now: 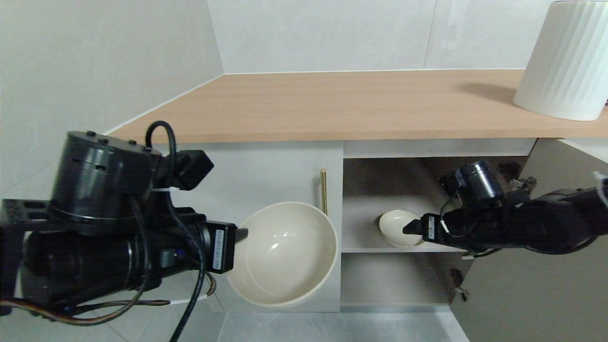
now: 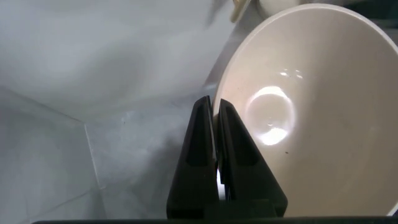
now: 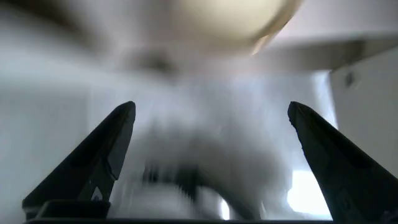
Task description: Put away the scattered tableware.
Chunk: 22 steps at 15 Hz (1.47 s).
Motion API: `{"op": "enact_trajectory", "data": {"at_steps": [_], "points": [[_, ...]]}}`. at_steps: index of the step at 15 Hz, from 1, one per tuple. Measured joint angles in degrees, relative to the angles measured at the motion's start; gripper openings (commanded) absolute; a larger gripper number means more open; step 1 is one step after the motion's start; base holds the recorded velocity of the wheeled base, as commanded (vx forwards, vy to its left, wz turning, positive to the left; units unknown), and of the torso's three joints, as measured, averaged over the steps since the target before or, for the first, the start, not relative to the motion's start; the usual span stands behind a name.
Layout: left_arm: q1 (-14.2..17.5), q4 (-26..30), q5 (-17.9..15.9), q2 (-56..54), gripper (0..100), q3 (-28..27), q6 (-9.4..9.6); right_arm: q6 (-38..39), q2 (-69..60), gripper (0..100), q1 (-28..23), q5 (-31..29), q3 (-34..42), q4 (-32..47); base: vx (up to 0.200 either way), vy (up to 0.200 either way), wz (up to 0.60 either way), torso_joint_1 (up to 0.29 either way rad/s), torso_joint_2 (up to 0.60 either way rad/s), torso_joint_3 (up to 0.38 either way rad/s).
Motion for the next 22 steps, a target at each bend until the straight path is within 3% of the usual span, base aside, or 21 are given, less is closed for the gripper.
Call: {"op": "enact_trajectory", "data": {"at_steps": [2, 5, 10, 16, 17, 22], "points": [[-1.7, -2.1, 0.1, 3.9, 0, 0.5, 1.24, -2.5, -8.5, 100, 4.6, 3.4, 0.6, 8.6, 0.0, 0.0, 0.0, 0.0, 0.0, 0.0], [-4.7, -6.0, 1.0, 9.8, 0, 1.0, 1.6, -3.7, -16.7, 100, 12.3, 5.0, 1.0, 13.8, 0.0, 0.0, 0.0, 0.0, 0.0, 0.0], [-10.4, -11.5, 4.9, 16.2, 0, 2.2, 1.6, -3.5, -17.1, 100, 19.9, 4.7, 0.9, 14.2, 0.0, 0.0, 0.0, 0.0, 0.0, 0.0], [-12.8, -12.7, 7.5, 17.5, 0, 2.5, 1.46, -2.6, -11.5, 100, 22.6, 4.4, 0.8, 12.4, 0.0, 0.0, 0.0, 0.0, 0.0, 0.0], [-13.0, -12.7, 7.8, 17.5, 0, 2.5, 1.45, -2.6, -11.0, 0, 22.6, 4.2, 0.8, 12.3, 0.0, 0.0, 0.0, 0.0, 0.0, 0.0], [-13.5, -13.2, 8.0, 16.9, 0, 2.8, 1.46, -2.5, -8.1, 0, 22.6, 3.8, 0.6, 11.5, 0.0, 0.0, 0.0, 0.0, 0.0, 0.0]]}}
